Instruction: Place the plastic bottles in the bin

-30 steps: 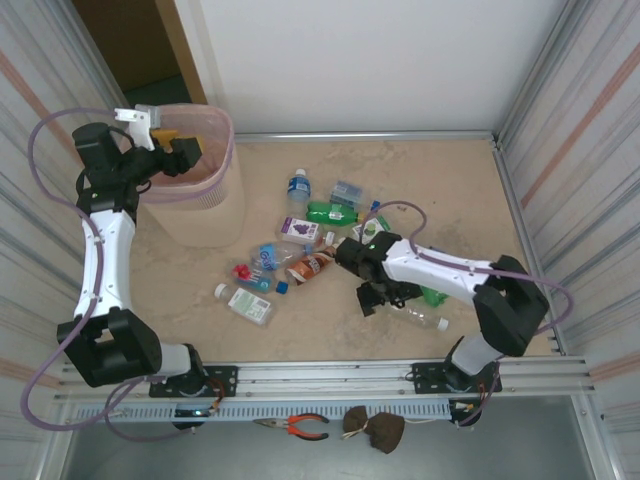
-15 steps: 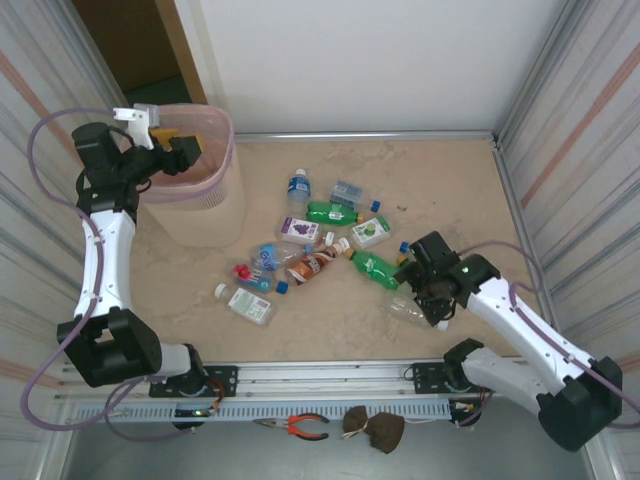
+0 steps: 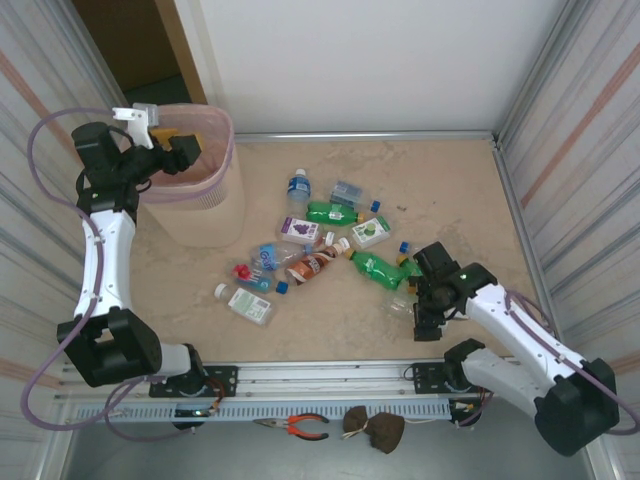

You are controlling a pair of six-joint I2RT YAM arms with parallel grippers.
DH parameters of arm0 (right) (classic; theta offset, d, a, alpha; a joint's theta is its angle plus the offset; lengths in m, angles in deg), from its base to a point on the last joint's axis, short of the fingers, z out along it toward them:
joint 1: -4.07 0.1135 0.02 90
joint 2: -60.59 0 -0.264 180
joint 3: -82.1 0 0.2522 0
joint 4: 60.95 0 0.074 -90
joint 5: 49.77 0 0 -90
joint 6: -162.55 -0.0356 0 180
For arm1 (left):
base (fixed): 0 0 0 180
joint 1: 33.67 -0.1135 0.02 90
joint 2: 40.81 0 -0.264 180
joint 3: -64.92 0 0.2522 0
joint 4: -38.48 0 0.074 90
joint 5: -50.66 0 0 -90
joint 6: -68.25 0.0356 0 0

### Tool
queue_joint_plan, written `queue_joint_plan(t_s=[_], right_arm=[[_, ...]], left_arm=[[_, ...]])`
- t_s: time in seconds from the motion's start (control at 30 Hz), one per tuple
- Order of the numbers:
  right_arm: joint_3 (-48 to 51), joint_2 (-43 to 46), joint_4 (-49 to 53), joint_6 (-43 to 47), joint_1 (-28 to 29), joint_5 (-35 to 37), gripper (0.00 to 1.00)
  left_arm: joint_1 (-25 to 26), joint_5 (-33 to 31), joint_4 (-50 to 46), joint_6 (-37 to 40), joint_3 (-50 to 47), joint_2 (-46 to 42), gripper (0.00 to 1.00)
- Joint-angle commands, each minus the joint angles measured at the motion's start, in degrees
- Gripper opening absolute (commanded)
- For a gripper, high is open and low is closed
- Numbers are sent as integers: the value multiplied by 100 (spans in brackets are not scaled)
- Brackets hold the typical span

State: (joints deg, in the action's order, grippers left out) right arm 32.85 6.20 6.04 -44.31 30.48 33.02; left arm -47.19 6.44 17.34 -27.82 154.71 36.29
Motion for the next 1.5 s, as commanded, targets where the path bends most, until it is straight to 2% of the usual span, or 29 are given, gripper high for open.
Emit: queue_joint_plan(t_s=[0.0, 0.27, 0.53, 0.83, 1.03, 1.13, 1.23, 1.33, 1.47], right_arm=[[228, -190, -288, -1047, -237, -142, 96], [466, -664, -575, -744, -681, -89, 91], [760, -714, -624, -639, -835, 38, 79], [560, -295, -41, -572, -831, 279, 63], [19, 132, 747, -240, -831, 493, 62], [-340, 308, 876, 317, -822, 790, 62], [-541, 536, 493, 1193, -816, 1088, 62], [-549, 843, -133, 2179, -821, 1367, 60], [-840, 977, -1028, 3917, -813, 1567, 57]], left_arm=[[-14, 186, 126, -96, -36, 8, 77], [-13, 230, 259, -211, -93, 60, 77], [-13, 291, 363, -307, -123, 97, 77], [-13, 405, 446, -375, -133, 127, 77], [-3, 598, 687, -461, -202, 133, 76], [78, 614, 677, -354, -215, 93, 77], [282, 739, 484, -70, -127, 65, 77], [680, 692, 205, 394, -50, 15, 79], [1366, 483, -456, 969, 203, 11, 79]])
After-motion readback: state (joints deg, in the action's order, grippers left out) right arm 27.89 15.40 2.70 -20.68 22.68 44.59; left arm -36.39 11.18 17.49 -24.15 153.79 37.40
